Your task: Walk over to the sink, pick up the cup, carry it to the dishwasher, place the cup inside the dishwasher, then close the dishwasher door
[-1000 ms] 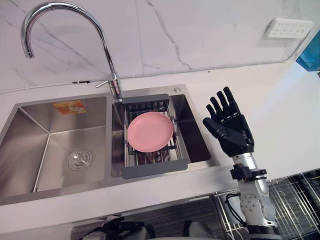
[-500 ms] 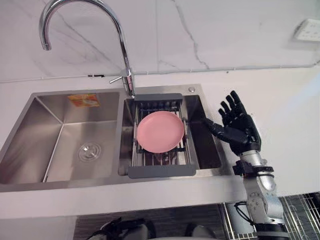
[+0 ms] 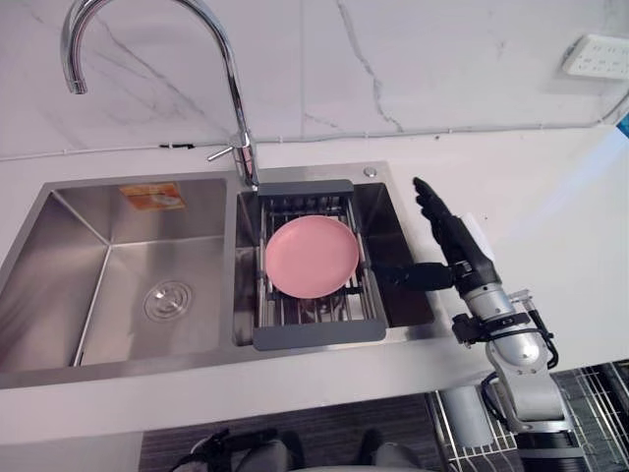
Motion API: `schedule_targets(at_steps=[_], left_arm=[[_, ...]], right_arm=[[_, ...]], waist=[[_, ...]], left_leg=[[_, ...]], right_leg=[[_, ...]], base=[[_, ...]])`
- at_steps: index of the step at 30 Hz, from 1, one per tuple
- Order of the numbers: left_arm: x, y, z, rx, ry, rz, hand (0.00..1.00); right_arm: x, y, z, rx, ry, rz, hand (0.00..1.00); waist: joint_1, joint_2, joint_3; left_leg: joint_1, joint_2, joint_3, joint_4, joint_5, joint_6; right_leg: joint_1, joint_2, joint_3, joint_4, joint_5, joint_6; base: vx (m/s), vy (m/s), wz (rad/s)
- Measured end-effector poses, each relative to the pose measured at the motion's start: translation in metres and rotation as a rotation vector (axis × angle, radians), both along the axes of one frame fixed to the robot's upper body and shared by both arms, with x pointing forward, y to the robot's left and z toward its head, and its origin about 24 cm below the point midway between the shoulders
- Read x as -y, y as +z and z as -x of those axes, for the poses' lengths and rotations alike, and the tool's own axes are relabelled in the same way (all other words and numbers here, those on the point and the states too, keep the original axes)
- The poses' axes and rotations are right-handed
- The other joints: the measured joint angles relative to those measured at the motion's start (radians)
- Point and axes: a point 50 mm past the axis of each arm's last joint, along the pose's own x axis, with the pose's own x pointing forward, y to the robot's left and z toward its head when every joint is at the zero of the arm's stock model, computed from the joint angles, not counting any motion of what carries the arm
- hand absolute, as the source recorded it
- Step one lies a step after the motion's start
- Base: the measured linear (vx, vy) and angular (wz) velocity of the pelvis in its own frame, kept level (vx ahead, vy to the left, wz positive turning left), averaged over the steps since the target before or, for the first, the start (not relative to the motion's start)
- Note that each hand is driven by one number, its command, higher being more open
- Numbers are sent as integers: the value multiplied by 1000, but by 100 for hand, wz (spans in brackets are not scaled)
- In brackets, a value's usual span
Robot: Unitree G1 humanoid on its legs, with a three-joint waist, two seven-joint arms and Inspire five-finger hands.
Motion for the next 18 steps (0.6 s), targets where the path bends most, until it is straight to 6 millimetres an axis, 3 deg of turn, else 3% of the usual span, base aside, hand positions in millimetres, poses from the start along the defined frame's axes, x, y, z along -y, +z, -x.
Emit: schedule_targets(at_steps=[7,18], left_arm=[[-2,1,-2,18,-11,1,100],[-6,5,-8,43,-38,-24,100]], right_arm=[[-13,3,-4,9,72,40,100],[-31,15,-16,58,157,388,100]], waist=[[1,-8,4],[10,-31,18]], left_leg=[[-11,2,-1,1,7,12],[-15,5,-4,14,8,15]], right_leg=[[-2,3,-3,-4,6,-4],[1,6,-12,-7,7,-5]], base=[[-55,-1,1],[1,-1,1]])
